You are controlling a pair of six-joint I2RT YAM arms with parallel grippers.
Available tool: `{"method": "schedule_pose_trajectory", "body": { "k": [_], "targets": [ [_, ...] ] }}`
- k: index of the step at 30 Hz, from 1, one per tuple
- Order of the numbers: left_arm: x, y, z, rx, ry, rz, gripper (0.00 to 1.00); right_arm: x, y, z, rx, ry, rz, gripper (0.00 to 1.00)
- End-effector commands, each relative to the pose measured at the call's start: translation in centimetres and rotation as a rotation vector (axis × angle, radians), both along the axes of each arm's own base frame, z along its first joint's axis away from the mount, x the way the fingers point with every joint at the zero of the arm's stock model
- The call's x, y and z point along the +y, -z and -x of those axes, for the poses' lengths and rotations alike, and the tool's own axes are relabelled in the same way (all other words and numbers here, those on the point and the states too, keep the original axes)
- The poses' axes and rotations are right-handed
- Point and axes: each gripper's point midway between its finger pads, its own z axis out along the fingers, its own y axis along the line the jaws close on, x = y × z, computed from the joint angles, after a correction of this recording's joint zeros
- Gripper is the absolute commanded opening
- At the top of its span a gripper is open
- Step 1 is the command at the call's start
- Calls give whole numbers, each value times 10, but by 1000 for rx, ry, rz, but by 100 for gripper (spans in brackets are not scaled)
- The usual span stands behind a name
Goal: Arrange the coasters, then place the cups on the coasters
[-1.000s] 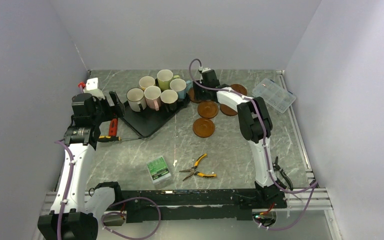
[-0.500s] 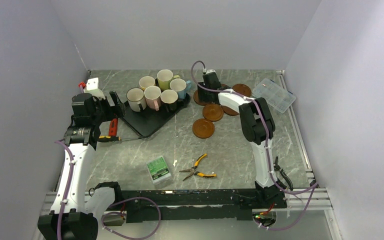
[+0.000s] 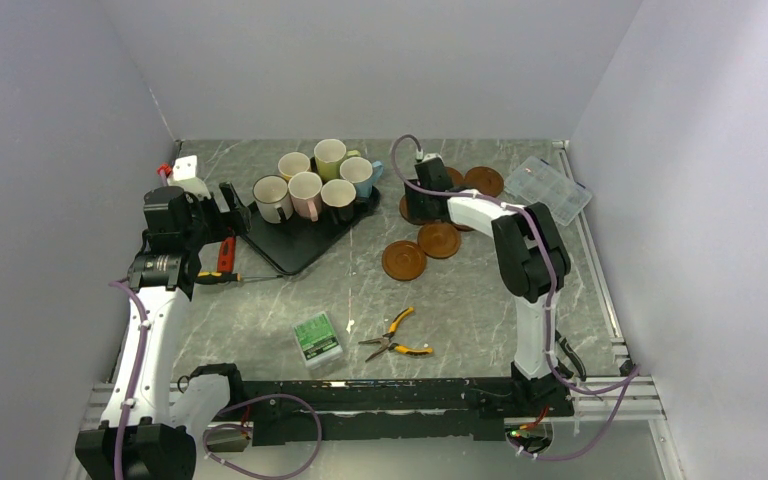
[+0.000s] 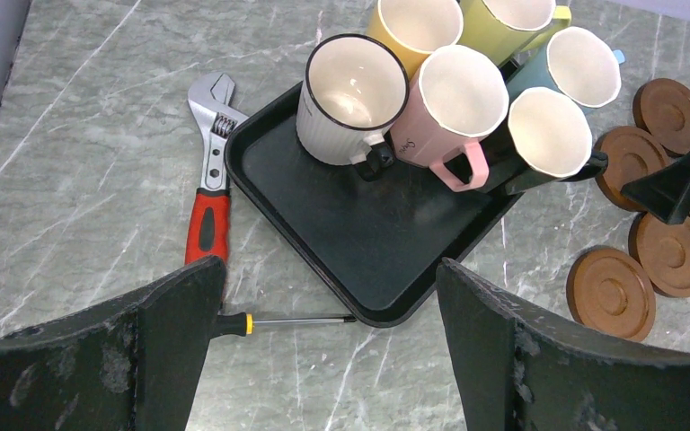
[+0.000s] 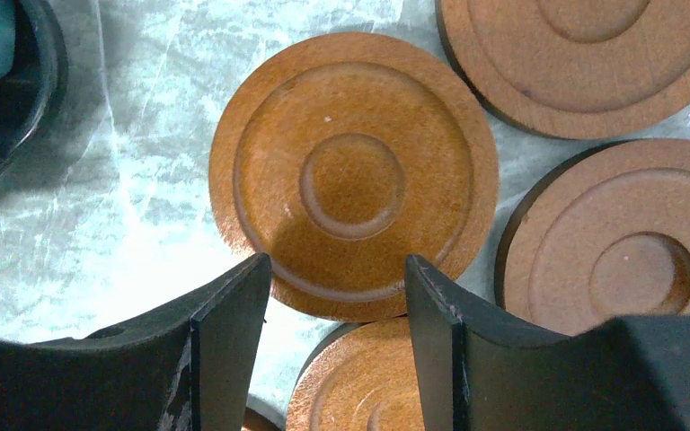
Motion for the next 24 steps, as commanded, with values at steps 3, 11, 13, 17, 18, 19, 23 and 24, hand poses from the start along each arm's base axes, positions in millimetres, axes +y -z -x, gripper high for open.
{"method": "schedule_pose_trajectory", "body": {
  "k": [3, 11, 13, 17, 18, 19, 23, 24],
  "targets": [
    [-3, -4, -3, -22, 20, 1, 94, 13, -4, 18, 22, -61, -32, 60],
    [-3, -3, -3, -18, 21, 3, 94, 39, 0, 19, 7, -121, -52, 60],
    [-3, -3, -4, -18, 22, 4, 94, 43, 1, 16, -3, -133, -55, 60],
    [-3, -2, -4, -15, 22, 2, 94, 49, 5, 10, -11, -153, -53, 61],
    [-3, -1, -4, -13, 21, 2, 94, 49, 6, 8, -16, -157, -50, 61],
    [-3, -2, -4, -14, 22, 3, 94, 50, 7, 7, -17, -161, -47, 61],
    [-3, -1, -5, -12, 24, 4, 94, 51, 9, 1, -27, -173, -35, 61],
    [-3, -1, -5, -12, 25, 4, 94, 50, 10, 0, -28, -167, -25, 61]
  ]
}}
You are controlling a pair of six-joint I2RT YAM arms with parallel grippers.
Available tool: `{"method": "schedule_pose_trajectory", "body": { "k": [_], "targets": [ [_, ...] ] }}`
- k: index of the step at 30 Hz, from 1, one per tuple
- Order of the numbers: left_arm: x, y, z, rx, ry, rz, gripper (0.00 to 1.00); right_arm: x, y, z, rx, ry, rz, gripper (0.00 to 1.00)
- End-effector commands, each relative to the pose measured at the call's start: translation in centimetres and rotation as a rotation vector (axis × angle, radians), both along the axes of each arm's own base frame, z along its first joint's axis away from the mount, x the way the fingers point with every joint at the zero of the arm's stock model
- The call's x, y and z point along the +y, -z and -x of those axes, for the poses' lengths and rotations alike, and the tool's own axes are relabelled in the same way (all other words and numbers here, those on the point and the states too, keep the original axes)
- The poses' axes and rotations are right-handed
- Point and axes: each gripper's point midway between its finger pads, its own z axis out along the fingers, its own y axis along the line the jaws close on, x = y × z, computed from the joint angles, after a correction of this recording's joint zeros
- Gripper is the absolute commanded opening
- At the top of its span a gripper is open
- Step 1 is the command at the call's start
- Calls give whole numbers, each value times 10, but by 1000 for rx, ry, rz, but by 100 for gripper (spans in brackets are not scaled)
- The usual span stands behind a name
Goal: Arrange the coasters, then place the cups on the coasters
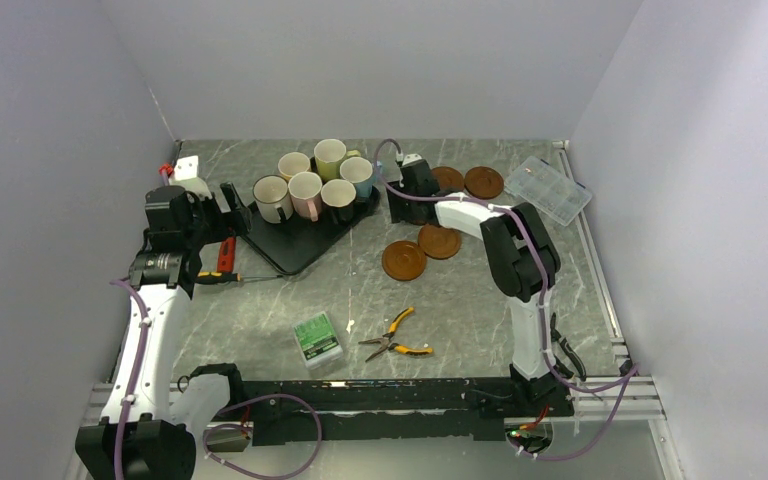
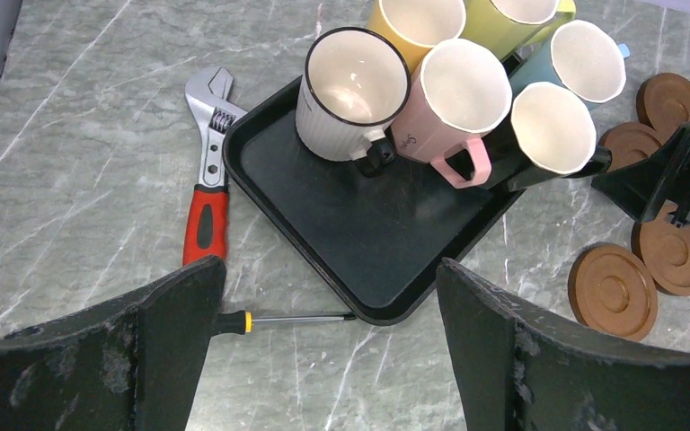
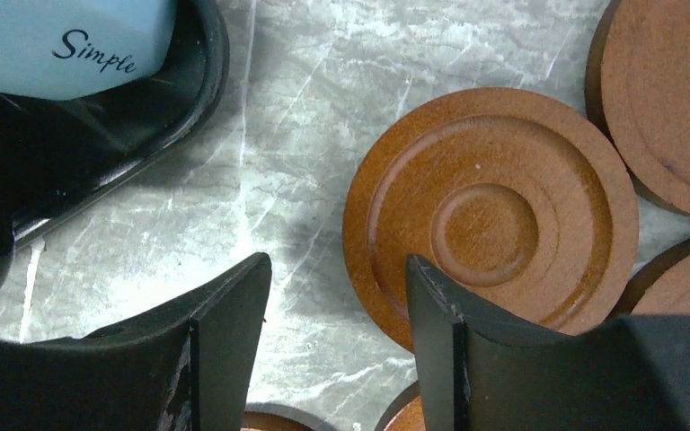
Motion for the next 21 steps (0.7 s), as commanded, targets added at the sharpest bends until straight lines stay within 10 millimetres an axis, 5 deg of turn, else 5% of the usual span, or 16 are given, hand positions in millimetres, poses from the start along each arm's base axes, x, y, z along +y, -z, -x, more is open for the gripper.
{"method": "schedule_pose_trajectory", "body": {
  "k": [1, 21],
  "targets": [
    [-3, -5, -3, -24, 22, 2, 94, 0, 12, -6, 6, -12, 27, 61],
    [-6, -3, -5, -18, 33, 12, 94, -18, 7, -18, 1, 48, 16, 72]
  ]
}}
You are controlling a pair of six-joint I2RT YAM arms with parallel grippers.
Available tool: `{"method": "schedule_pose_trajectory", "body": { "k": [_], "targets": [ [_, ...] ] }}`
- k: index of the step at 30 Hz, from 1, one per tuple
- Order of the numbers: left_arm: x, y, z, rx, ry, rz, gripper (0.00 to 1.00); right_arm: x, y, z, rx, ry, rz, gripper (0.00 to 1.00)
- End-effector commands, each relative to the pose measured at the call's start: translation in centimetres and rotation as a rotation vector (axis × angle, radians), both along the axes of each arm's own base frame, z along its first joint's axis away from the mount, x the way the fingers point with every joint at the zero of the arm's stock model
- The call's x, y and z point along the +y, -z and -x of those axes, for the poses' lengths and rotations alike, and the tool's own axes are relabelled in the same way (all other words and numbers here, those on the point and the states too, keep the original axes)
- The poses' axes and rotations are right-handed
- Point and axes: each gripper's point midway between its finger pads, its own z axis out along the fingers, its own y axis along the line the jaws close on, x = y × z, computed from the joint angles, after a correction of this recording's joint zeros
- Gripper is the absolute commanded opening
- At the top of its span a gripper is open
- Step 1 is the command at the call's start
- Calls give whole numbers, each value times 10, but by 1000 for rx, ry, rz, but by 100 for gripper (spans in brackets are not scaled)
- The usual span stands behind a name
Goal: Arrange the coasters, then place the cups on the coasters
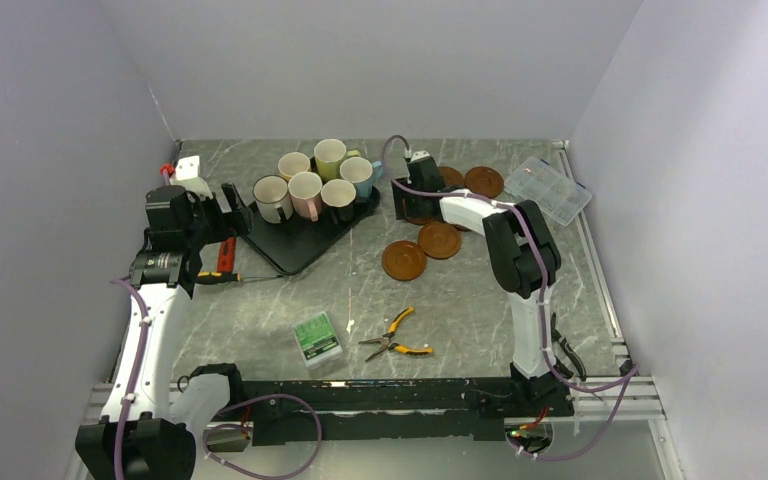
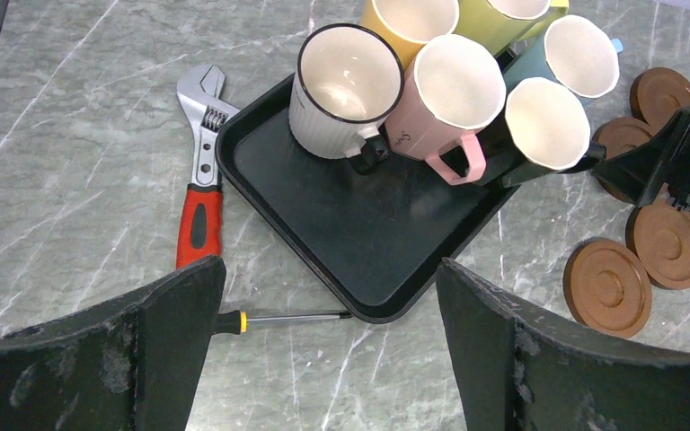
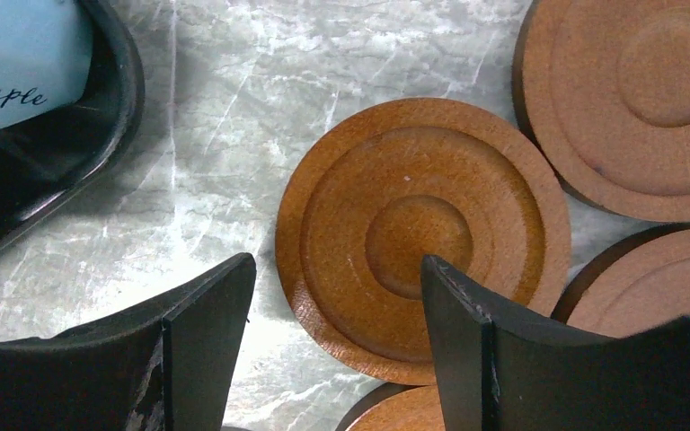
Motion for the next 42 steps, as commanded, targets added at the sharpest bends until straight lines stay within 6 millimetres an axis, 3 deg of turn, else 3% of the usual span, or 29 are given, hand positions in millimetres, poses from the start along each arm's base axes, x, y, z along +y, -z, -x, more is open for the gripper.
{"method": "schedule_pose_trajectory", "body": {
  "k": [1, 17, 27, 34, 38, 42],
  "targets": [
    [-3, -5, -4, -26, 20, 5, 94, 3, 5, -2, 12, -14, -15, 72],
    [-2, -4, -4, -20, 17, 3, 94, 44, 18, -7, 22, -171, -79, 65],
    [-2, -2, -5, -15, 15, 3, 94, 65, 11, -4, 0, -236, -114, 62],
    [-2, -1, -5, -11, 15, 3, 94, 71, -18, -11, -55, -251, -129, 64],
    [-1, 0, -5, -8, 13, 1, 94, 70, -54, -10, -112, -259, -143, 69],
    [-1, 1, -6, -5, 12, 0, 94, 54, -88, -6, -176, -218, -125, 75]
  ]
}}
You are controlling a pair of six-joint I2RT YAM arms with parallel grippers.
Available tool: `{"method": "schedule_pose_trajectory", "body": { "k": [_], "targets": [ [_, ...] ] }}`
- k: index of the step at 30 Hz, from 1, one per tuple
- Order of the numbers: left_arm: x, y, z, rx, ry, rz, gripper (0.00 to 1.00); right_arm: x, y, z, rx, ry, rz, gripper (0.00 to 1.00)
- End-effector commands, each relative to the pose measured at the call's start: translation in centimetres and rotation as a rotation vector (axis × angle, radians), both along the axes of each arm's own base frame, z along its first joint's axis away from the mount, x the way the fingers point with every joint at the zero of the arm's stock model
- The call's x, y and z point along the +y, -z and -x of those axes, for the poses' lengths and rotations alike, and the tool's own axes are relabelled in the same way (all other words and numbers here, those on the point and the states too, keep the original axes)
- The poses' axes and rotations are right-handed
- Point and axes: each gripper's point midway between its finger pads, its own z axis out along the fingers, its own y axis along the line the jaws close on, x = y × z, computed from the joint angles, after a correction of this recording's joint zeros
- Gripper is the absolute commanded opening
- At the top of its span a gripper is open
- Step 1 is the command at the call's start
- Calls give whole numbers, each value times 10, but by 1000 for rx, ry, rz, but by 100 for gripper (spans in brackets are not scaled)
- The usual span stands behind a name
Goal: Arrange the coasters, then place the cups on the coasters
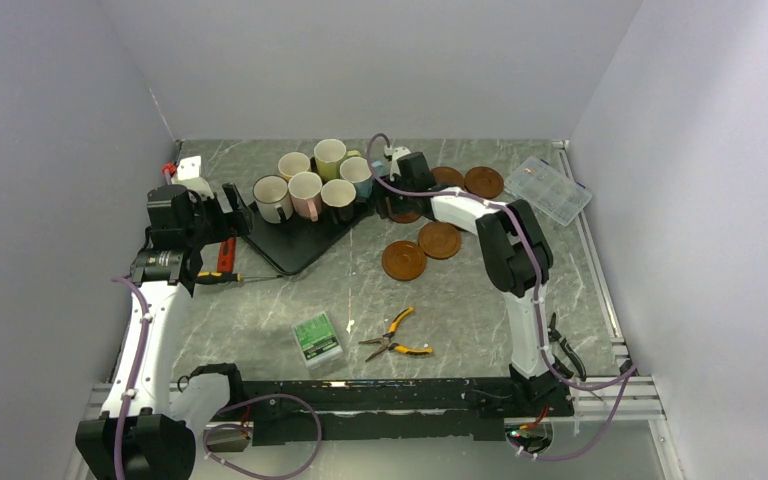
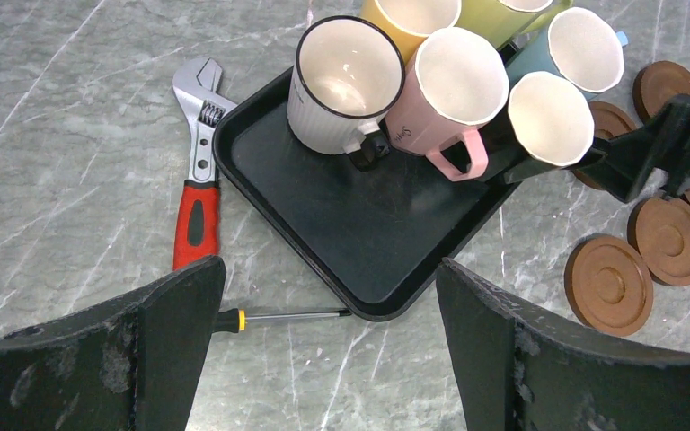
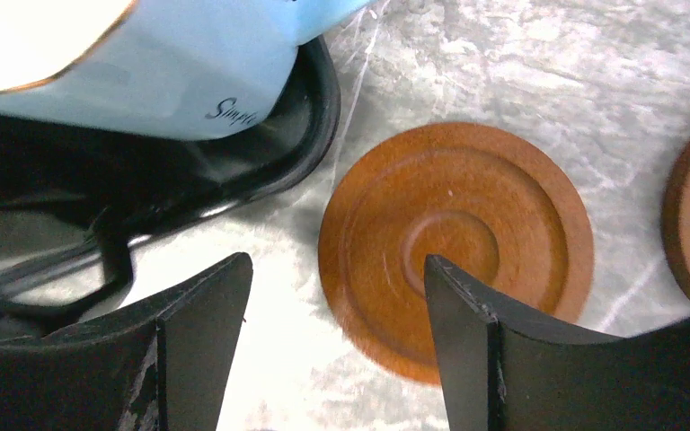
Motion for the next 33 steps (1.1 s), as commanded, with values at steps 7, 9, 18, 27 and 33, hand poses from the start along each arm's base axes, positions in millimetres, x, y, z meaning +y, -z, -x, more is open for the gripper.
{"method": "schedule_pose_trajectory", "body": {
  "k": [7, 9, 18, 27, 33],
  "targets": [
    [9, -10, 0, -28, -31, -45, 94, -56, -92, 9, -129, 137, 25, 81],
    [8, -11, 0, -40, -24, -39, 94, -70, -89, 8, -118, 159, 23, 80],
    [1, -7, -2, -16, 11, -18, 94, -105, -70, -27, -76, 231, -6, 71],
    [-4, -3, -4, -8, 34, 3, 94, -121, -40, -68, -18, 238, 21, 66],
    [-7, -2, -5, -2, 45, 11, 94, -123, -21, -86, 17, 228, 30, 65]
  ]
}}
